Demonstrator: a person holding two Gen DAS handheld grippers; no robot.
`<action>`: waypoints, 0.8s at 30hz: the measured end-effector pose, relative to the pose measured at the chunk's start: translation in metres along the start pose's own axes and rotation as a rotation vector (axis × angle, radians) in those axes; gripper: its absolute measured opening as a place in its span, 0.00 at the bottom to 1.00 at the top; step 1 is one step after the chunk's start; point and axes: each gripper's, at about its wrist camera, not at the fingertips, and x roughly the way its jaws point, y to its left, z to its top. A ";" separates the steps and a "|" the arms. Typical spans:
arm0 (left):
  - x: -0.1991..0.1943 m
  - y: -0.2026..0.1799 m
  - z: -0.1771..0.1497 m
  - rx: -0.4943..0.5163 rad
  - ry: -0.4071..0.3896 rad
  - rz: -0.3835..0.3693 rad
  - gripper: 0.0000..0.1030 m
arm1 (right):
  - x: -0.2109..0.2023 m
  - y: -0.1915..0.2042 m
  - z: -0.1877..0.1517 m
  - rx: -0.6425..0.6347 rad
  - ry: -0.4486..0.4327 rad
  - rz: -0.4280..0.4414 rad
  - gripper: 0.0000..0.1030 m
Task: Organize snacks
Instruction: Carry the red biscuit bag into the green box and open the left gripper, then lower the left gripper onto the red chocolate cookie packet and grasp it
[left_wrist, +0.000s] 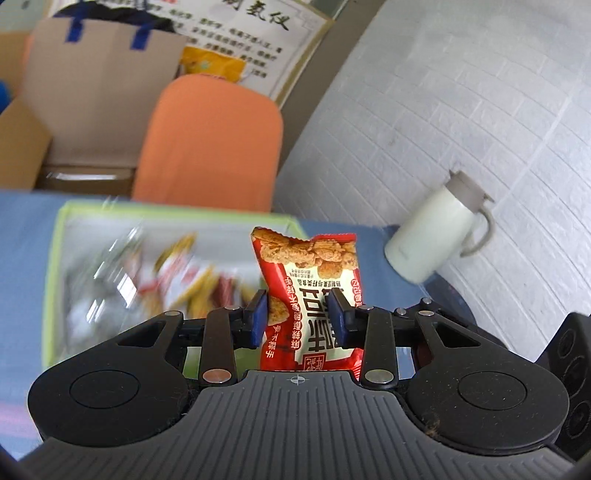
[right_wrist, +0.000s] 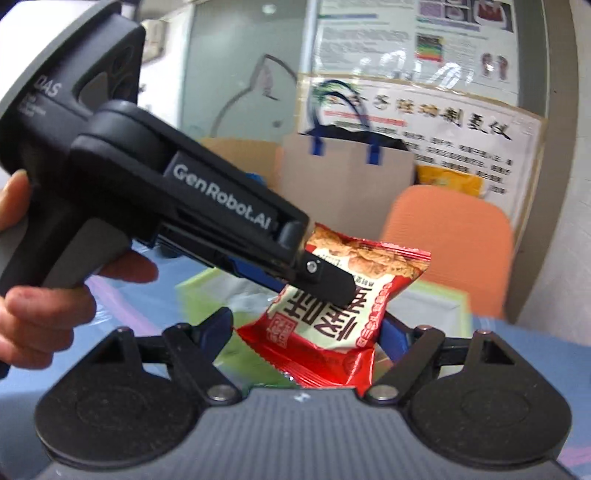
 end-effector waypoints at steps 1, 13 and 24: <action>0.014 0.000 0.009 0.003 0.009 0.007 0.13 | 0.010 -0.012 0.004 0.010 0.019 0.003 0.81; 0.050 0.024 0.018 -0.055 -0.039 0.106 0.37 | 0.026 -0.072 -0.009 0.120 -0.014 -0.020 0.84; -0.022 -0.023 -0.035 0.002 -0.110 0.056 0.53 | -0.101 -0.069 -0.053 0.171 -0.123 -0.129 0.90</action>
